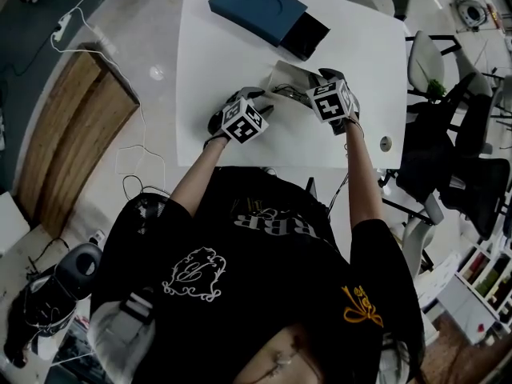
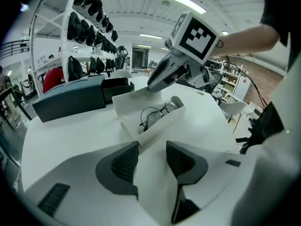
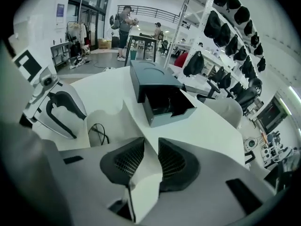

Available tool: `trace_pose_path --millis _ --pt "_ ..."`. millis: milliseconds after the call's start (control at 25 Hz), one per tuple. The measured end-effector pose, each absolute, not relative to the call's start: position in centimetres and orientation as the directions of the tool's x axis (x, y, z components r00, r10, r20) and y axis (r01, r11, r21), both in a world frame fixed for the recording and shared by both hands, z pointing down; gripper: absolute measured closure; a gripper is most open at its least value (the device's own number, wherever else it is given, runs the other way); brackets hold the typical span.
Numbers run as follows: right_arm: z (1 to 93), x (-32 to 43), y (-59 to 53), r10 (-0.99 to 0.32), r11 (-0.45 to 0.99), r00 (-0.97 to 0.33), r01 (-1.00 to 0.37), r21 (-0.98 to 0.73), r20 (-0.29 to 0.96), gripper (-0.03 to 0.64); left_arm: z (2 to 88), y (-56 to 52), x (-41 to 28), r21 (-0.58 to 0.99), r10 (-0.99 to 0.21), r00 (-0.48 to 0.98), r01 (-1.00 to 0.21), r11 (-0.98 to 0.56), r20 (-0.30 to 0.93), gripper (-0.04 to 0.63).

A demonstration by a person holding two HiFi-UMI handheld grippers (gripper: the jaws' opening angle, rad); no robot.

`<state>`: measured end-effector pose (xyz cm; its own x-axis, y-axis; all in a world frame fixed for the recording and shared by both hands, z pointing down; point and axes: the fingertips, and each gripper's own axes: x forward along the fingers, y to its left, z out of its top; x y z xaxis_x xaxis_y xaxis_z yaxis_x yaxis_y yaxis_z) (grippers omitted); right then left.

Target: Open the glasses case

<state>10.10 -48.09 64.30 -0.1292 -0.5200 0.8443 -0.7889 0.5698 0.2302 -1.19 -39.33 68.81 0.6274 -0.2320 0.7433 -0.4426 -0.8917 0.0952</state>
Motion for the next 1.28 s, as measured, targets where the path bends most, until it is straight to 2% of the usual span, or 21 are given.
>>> trace_pose_path --millis 200,400,640,800,1280 --pt "64.2 10.2 -47.9 -0.536 0.557 -0.133 -0.797 0.231 0.833 0.503 68.8 -39.3 -1.2 0.094 -0.230 0.636 -0.433 -0.897 0.737 0.400" --pt "63.5 10.5 -46.7 -0.554 0.517 -0.151 -0.833 0.196 0.819 0.451 68.7 -39.1 -1.0 0.103 -0.218 0.643 -0.423 -0.900 0.734 0.402" --pt "59.9 10.4 -45.2 -0.631 0.427 -0.146 -0.885 0.184 0.762 0.453 67.5 -39.8 -1.8 0.145 -0.240 0.662 -0.471 -0.870 0.711 0.402" --pt "57.6 10.2 -43.0 -0.689 0.344 -0.170 -0.932 0.112 0.705 0.454 65.9 -39.5 -2.3 0.167 -0.256 0.691 -0.482 -0.860 0.676 0.402" --pt "53.0 10.4 -34.0 -0.797 0.145 -0.171 -0.985 -0.091 0.579 0.482 59.1 -33.8 -0.6 0.177 -0.206 0.795 -0.364 -0.914 0.570 0.402"
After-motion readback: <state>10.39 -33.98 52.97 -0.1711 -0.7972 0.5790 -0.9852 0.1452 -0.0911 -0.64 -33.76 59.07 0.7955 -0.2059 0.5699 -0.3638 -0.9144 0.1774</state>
